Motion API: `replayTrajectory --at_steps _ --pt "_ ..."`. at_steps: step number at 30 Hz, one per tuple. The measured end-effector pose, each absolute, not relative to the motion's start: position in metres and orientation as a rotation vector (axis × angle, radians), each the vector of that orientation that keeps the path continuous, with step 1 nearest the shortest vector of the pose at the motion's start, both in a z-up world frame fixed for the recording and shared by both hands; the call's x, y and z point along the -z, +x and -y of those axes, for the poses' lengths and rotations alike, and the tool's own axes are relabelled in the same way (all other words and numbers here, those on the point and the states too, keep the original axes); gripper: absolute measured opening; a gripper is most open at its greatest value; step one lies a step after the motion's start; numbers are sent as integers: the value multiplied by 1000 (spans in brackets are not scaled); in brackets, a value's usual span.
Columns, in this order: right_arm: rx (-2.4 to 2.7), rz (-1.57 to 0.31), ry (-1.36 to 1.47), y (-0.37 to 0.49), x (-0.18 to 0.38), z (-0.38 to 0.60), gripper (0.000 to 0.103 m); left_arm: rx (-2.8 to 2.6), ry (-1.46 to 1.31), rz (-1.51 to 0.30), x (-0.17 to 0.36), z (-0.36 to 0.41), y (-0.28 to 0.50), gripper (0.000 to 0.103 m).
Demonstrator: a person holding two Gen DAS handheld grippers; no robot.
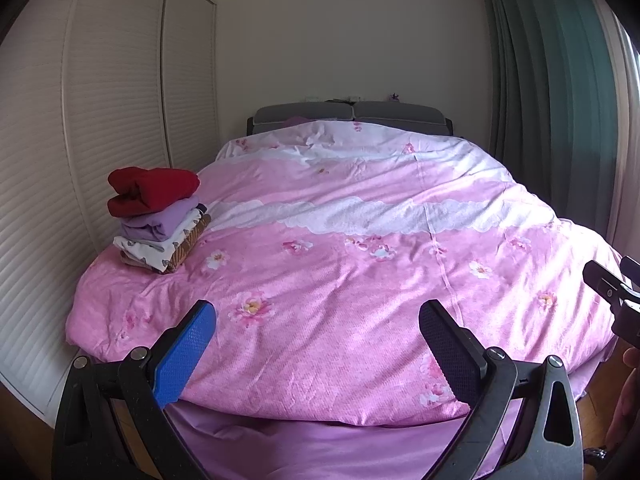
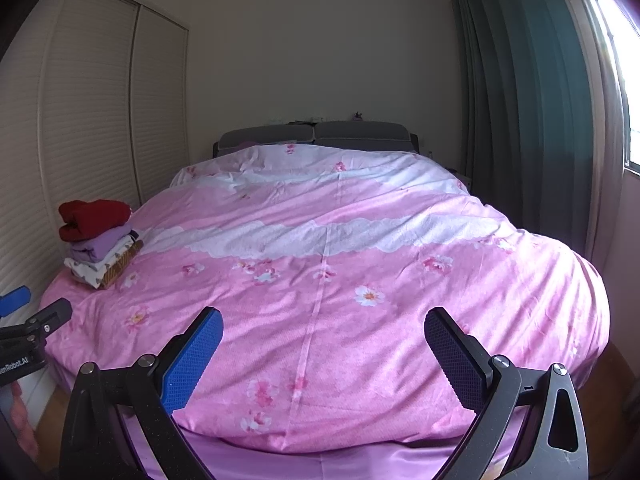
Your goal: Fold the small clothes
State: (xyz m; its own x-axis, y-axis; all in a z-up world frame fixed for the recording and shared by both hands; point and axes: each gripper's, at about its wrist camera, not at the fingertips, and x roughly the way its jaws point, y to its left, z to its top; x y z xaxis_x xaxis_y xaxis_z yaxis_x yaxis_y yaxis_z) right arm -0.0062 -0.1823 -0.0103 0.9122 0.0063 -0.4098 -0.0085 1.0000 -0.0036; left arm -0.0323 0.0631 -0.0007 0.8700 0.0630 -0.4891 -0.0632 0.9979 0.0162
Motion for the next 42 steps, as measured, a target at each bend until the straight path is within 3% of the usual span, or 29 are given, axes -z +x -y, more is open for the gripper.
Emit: replayTrajectory --at_steps 42 --pt "-5 -419 0 -5 7 179 102 -35 25 -524 -1 -69 -25 103"
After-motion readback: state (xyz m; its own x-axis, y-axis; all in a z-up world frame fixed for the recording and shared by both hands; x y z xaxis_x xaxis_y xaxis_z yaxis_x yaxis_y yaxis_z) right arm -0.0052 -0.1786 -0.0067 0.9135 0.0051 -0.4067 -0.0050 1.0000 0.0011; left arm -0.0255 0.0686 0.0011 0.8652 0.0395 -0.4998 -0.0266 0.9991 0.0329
